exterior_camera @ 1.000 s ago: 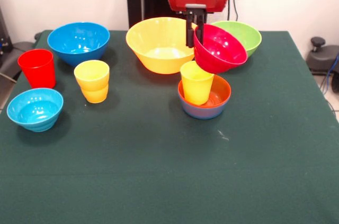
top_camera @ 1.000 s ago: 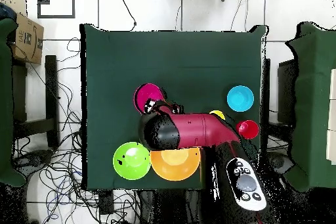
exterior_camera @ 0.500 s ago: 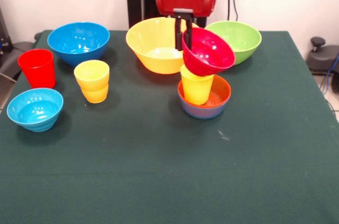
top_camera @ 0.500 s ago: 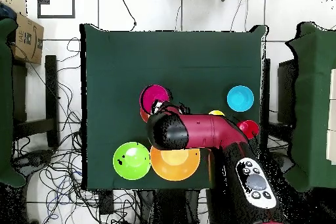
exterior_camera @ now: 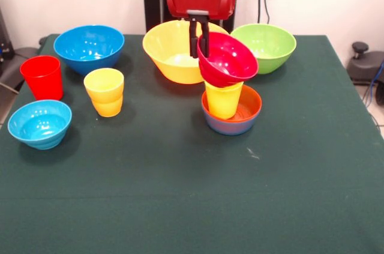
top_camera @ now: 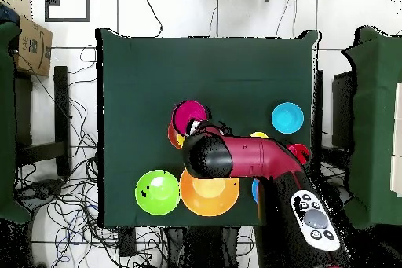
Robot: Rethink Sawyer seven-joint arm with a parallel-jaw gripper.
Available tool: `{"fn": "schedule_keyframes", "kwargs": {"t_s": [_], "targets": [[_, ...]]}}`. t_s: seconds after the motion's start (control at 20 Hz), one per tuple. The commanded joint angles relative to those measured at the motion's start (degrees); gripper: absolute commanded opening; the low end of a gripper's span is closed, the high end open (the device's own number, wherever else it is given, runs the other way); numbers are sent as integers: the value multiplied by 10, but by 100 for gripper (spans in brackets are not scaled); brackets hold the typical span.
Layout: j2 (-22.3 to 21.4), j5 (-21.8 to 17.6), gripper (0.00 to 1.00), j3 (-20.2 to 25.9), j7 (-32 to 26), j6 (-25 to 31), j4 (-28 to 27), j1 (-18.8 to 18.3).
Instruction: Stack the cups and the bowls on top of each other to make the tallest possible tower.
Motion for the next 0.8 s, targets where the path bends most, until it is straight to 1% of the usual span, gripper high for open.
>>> {"fn": "schedule_keyframes", "kwargs": {"t_s": [0.05, 0.4, 0.75, 0.8], "targets": [[3, -33, 0, 48, -35, 40, 44, 7], [-2, -25, 0, 43, -8, 38, 48, 30], [-6, -24, 0, 42, -12, 41, 53, 28], [-10, -24, 0, 42, -18, 51, 53, 26]]}}
